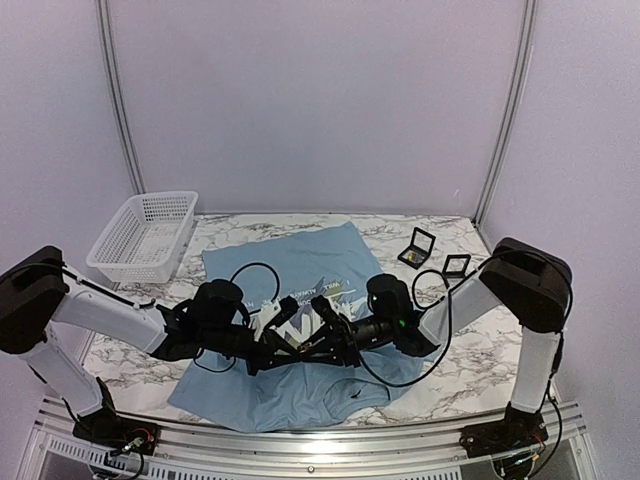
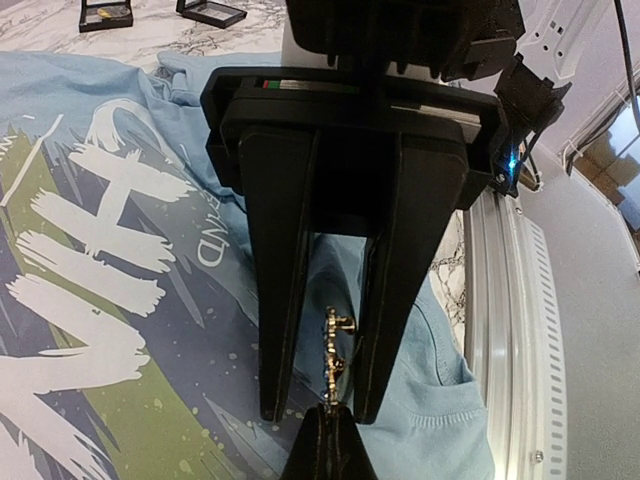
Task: Pin the brooch onto the clothing
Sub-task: Pin the brooch onto the flattened clothing.
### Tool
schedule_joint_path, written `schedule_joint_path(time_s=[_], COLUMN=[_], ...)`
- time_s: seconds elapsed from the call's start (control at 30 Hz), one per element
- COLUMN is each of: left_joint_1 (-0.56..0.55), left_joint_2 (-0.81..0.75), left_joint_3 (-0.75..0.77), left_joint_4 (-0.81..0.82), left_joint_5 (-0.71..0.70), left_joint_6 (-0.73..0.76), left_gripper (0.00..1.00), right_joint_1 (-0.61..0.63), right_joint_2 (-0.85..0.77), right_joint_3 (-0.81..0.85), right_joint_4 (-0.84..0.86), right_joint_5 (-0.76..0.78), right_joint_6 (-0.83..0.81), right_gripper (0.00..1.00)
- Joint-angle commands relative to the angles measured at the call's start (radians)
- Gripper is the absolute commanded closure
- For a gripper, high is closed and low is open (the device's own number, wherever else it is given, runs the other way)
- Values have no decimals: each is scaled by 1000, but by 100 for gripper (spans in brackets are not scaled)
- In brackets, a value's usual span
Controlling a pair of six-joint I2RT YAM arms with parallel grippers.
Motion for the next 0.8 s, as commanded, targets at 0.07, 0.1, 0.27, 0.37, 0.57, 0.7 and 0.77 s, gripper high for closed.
schedule_joint_path(time_s=[0.07, 0.1, 0.27, 0.37, 0.57, 0.7, 0.77], left_joint_1=[-6, -6, -6, -6, -6, -6, -6], left_joint_2=[-56, -60, -55, -57, -52, -52, -53], left_joint_3=[-31, -32, -34, -39, -41, -39, -38], left_joint_4=[68, 74, 84, 91, 94, 95, 94], left_joint_5=[-3, -5, -9, -14, -14, -7, -6], left_joint_6=[13, 14, 11, 4, 1, 3, 6], left_gripper=[100, 100, 100, 100, 100, 100, 100], right_joint_1=[-37, -36, -37, -37, -33, -21, -17], right_joint_2=[23, 25, 6, -10, -52, -35, -18], right_joint_3=[-6, -9, -30, -51, -109, -76, -47], right_joint_4=[139, 140, 158, 161, 151, 79, 67], right_joint_5=[-36, -36, -58, -64, -39, -4, -2], right_joint_6=[136, 137, 113, 92, 18, -31, -24], right_gripper=[82, 80, 58, 38, 27, 30, 38])
